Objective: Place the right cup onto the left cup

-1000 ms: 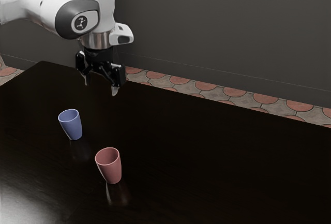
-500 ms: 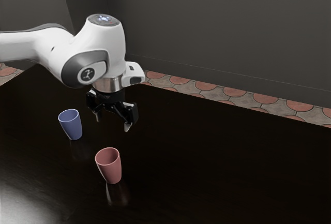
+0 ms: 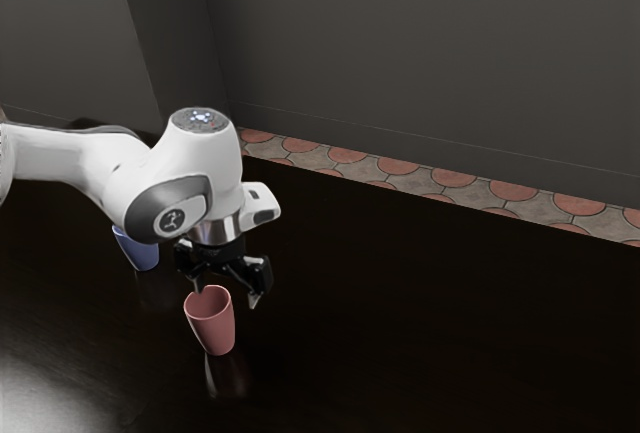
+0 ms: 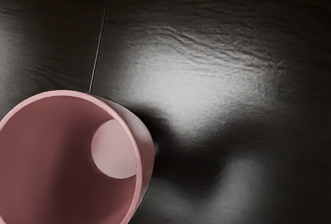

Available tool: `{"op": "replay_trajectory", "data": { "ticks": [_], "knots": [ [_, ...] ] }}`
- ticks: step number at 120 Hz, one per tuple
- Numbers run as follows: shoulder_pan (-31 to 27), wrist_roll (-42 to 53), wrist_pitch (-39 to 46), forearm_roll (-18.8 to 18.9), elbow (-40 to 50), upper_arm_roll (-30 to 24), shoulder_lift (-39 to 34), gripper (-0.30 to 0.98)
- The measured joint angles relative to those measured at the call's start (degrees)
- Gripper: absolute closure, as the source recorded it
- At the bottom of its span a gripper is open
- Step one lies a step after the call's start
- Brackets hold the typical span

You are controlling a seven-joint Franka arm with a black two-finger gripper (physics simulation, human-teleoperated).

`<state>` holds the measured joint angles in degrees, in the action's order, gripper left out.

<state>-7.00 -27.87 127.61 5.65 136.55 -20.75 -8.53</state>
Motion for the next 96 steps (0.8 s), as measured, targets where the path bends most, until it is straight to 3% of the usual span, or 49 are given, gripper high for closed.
{"op": "replay_trajectory", "data": {
  "ticks": [96],
  "knots": [
    [-0.5,-3.6,8.6,0.5,0.2,0.6,9.5,0.03]
  ]
}}
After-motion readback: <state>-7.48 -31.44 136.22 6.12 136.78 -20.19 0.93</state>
